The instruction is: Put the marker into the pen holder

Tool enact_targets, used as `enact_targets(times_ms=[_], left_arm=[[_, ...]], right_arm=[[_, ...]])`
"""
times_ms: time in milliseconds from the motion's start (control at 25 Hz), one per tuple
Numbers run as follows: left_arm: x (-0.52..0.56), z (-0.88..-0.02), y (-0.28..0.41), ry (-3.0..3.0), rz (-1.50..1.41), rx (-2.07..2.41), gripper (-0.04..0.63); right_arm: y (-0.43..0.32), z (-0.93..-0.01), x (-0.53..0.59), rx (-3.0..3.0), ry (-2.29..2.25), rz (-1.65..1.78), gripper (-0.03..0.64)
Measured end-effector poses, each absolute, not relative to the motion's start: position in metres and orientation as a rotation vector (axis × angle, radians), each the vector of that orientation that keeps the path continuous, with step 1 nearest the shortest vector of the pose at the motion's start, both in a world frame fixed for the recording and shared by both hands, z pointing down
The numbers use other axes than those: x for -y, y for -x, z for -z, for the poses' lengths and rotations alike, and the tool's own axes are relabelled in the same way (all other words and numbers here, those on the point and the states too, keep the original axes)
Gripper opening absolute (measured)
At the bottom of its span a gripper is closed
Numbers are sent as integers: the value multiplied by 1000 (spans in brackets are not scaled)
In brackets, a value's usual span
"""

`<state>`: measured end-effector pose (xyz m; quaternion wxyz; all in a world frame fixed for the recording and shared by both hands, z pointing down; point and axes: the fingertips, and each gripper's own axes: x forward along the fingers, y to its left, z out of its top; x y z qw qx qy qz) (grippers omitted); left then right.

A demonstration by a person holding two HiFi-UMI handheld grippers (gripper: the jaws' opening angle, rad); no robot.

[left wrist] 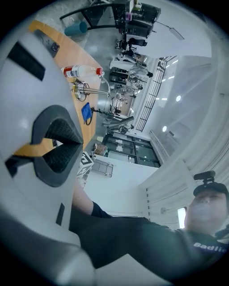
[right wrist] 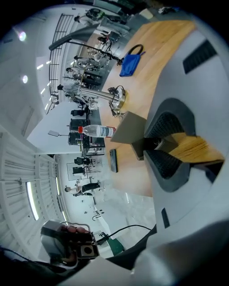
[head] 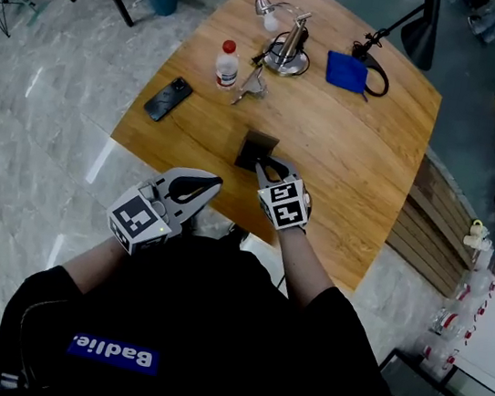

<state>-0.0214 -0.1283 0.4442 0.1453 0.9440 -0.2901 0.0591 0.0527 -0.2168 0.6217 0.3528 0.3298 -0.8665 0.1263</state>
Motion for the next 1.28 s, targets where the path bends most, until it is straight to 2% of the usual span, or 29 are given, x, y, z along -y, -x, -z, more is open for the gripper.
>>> enact_targets(times_ms=[400, 1120, 1280], left_arm=[[127, -447, 0, -2754, -154, 701, 2], [127, -448, -26, -2779, -161, 567, 2], [126, -449, -24, -2775, -160, 576, 2]], right_arm=[[-69, -573, 190, 2303, -960, -372, 67], [-53, -462, 136, 2649, -961, -490, 67], [-49, -451, 129, 2720, -956, -487, 45]])
